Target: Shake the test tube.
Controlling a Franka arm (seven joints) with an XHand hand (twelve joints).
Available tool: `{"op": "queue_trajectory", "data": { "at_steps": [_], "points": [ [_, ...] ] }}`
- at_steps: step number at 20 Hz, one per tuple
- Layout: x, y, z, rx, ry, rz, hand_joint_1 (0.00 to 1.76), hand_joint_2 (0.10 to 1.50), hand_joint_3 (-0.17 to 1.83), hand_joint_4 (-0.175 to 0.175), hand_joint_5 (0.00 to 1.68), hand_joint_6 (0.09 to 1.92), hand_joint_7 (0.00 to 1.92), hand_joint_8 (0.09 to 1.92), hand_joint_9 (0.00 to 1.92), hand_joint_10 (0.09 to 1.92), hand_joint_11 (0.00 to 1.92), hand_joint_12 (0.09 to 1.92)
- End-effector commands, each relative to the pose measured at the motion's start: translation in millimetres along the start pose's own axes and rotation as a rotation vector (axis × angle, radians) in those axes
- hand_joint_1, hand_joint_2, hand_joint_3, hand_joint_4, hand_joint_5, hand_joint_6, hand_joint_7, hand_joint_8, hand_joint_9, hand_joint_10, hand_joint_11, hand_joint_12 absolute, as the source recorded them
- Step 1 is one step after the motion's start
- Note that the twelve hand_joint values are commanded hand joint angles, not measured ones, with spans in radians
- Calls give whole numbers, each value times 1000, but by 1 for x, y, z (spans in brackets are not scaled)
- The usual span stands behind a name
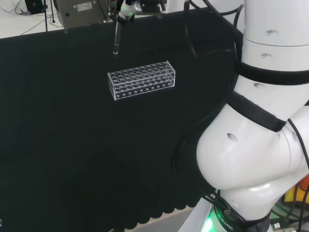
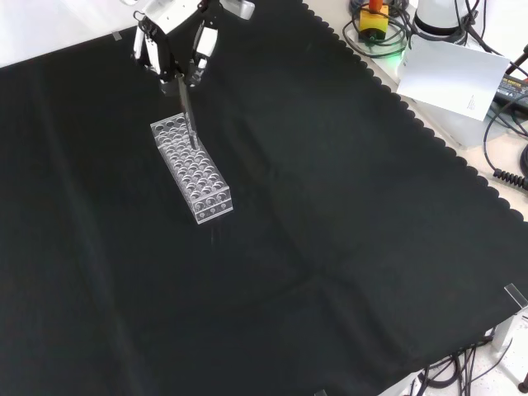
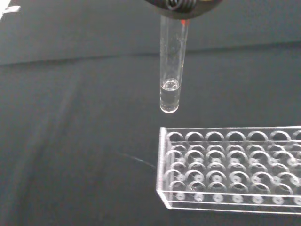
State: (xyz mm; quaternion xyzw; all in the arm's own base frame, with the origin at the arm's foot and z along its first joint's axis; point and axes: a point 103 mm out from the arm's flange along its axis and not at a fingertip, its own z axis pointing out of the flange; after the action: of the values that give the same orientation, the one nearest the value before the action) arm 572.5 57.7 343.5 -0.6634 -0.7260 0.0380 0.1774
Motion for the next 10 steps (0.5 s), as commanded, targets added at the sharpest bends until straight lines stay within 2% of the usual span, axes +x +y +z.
{"op": "queue_trajectory", "data": {
  "at_steps": [1, 6, 10],
  "points": [
    [-6, 0, 0, 5, -18, 10, 1422, 1034, -175, -175, 1325, 318, 1377, 719, 1453, 87, 722, 1201],
    [-47, -6, 4, 31, -87, 99, 1422, 1034, -175, -175, 1325, 318, 1377, 719, 1453, 87, 723, 1201],
    [-94, -15, 5, 52, -129, 214, 1422, 1034, -175, -175, 1325, 318, 1377, 719, 1454, 87, 725, 1201]
  ]
}}
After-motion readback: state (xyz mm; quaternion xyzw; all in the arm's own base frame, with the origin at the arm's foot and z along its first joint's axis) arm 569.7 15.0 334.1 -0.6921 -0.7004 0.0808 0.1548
